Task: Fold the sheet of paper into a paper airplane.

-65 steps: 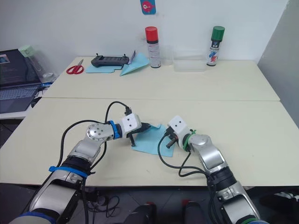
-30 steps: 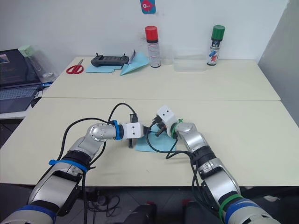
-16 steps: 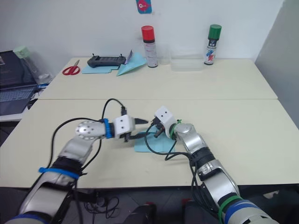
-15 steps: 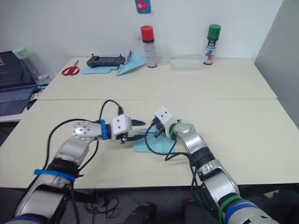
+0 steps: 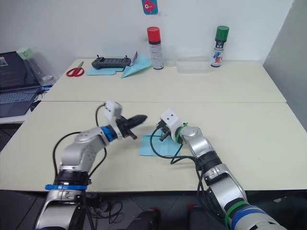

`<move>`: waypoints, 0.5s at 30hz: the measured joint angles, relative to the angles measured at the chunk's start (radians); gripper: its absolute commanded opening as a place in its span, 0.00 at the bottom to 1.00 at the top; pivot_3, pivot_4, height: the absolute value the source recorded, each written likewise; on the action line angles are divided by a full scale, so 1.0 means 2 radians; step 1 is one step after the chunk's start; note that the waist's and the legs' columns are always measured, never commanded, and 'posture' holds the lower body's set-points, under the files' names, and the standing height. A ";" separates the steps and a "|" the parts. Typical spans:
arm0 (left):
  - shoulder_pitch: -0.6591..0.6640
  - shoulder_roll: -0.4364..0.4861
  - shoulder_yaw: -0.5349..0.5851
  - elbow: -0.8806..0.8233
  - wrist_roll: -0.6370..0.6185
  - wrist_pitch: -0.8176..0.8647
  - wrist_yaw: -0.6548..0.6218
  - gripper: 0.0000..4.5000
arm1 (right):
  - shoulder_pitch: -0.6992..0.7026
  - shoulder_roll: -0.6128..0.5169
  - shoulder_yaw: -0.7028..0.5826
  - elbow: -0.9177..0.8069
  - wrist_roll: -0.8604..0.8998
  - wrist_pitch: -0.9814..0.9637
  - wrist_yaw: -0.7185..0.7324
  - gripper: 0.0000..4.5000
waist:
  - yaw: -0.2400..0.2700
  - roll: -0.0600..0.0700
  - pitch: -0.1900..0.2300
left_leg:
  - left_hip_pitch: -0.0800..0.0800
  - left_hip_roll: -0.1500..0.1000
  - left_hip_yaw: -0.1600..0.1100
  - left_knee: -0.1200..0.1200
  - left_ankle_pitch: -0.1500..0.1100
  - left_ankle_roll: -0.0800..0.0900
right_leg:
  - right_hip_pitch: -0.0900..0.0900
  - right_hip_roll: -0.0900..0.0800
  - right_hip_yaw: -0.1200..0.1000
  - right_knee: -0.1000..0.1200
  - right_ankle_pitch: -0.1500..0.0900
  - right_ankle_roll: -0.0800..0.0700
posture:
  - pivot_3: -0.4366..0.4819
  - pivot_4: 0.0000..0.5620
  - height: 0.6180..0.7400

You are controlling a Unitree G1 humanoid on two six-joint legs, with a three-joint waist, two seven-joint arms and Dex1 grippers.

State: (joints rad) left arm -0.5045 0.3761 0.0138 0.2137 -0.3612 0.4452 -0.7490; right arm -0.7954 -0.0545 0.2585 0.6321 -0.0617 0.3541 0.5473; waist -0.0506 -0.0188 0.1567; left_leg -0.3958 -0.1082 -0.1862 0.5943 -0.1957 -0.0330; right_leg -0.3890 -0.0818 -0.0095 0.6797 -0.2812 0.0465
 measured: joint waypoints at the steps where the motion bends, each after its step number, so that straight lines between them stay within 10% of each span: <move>1: 0.000 -0.006 -0.010 0.005 0.010 -0.001 0.005 0.01 | 0.000 0.000 0.000 0.000 0.000 0.000 0.000 0.00 | 0.000 0.000 0.000 | 0.000 0.000 0.000 0.000 0.000 0.000 | 0.000 0.000 0.000 0.000 0.000 0.000 | 0.48 0.27 1.00; 15: -0.026 -0.047 -0.032 0.102 0.076 -0.018 0.077 0.01 | 0.000 0.005 0.000 0.002 -0.006 -0.002 -0.003 0.00 | 0.000 0.000 0.000 | 0.000 0.000 0.000 0.000 -0.001 0.001 | 0.000 0.000 0.000 0.000 0.000 0.000 | 0.48 0.27 1.00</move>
State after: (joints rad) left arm -0.5558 0.2812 -0.0501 0.4168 -0.2099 0.4084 -0.5941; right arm -0.7950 -0.0438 0.2588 0.6356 -0.0744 0.3500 0.5411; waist -0.0500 -0.0189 0.1559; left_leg -0.3950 -0.1079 -0.1854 0.5943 -0.1971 -0.0308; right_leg -0.3890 -0.0820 -0.0099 0.6799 -0.2812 0.0466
